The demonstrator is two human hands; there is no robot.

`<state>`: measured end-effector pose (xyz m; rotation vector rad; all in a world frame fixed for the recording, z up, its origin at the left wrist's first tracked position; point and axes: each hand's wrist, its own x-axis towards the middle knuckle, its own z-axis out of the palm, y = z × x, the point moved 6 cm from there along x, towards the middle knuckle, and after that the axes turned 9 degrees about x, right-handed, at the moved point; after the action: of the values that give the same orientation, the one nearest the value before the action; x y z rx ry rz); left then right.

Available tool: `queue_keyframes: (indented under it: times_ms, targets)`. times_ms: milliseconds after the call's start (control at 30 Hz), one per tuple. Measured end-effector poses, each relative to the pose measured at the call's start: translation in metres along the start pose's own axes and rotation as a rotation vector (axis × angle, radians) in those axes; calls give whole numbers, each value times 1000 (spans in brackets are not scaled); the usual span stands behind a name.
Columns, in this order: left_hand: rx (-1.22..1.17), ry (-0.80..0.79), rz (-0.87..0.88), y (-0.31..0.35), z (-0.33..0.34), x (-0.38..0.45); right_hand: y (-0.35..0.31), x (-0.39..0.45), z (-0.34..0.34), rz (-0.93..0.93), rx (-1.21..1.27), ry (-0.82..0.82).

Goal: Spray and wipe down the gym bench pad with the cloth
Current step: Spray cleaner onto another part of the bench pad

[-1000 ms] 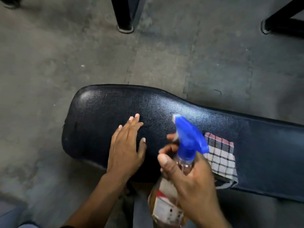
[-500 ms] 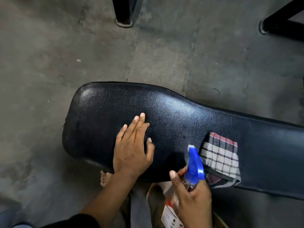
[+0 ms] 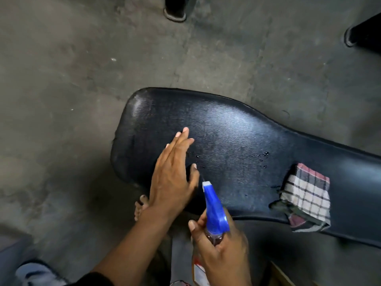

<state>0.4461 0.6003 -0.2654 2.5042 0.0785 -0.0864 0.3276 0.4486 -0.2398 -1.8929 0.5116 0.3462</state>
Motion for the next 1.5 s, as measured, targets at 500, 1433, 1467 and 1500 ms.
queue_keyframes:
  times_ms: [500,1433,1467,1500]
  targets:
    - [109,84,-208,-78,-55,-13,-33,2,69,-121,42,-40]
    - [46,-197,264,168,61,20,-37,22,-162,-236,306,559]
    - [43,-213,285,181,70,19,-36,23,-175,-246,307,581]
    - [43,-227,308,193,77,18,-34,24,-187,-252,316,601]
